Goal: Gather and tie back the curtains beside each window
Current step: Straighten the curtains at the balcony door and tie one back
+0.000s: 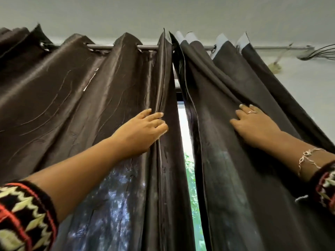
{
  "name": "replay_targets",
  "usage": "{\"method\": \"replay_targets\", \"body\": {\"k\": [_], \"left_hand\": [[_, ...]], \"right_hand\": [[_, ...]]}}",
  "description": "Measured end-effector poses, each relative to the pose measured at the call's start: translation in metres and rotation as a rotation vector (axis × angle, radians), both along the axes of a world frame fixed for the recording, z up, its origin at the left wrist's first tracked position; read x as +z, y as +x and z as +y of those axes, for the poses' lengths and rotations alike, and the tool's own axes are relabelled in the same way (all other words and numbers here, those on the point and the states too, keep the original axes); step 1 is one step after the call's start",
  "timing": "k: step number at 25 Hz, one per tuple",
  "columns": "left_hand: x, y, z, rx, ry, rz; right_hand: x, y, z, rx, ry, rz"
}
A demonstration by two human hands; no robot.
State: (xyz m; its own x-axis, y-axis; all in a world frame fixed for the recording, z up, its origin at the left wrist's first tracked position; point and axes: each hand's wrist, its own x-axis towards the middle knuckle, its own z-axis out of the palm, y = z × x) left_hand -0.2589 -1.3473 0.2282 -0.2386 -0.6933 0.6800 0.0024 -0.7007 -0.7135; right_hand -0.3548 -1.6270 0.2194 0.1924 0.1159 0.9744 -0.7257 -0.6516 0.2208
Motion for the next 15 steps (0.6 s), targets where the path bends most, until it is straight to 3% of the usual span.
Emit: {"method": "replay_targets", "body": {"k": [2,5,7,8,10,12,14,15], "left_hand": [[0.0,0.0,0.005,0.001,-0.029,0.02],[-0.005,-0.004,0.006,-0.024,-0.041,0.034],[-0.01,-0.008,0.007,-0.097,-0.033,-0.019],[-0.012,-0.008,0.007,-0.123,-0.035,-0.076],[-0.015,-0.004,0.007,-0.186,-0.039,-0.156],[-0.018,-0.002,0.003,-0.261,-0.026,-0.177],[-0.018,0.003,0.0,-0.289,-0.005,-0.211],[-0.017,0.007,-0.002,-0.285,-0.001,-0.23]], "right_hand": [[-0.001,0.002,0.005,0.114,-0.077,-0.053],[-0.004,0.008,0.04,0.423,-0.432,-0.115],[-0.001,0.013,0.067,0.589,-0.664,-0.05],[0.001,0.016,0.077,0.694,-0.672,0.024],[0.008,0.02,0.093,1.039,-0.447,0.16],[0.018,0.023,0.105,1.42,-0.076,0.174],[0.033,0.031,0.113,1.565,0.229,0.112],[0.043,0.036,0.116,1.514,0.285,0.086]]}}
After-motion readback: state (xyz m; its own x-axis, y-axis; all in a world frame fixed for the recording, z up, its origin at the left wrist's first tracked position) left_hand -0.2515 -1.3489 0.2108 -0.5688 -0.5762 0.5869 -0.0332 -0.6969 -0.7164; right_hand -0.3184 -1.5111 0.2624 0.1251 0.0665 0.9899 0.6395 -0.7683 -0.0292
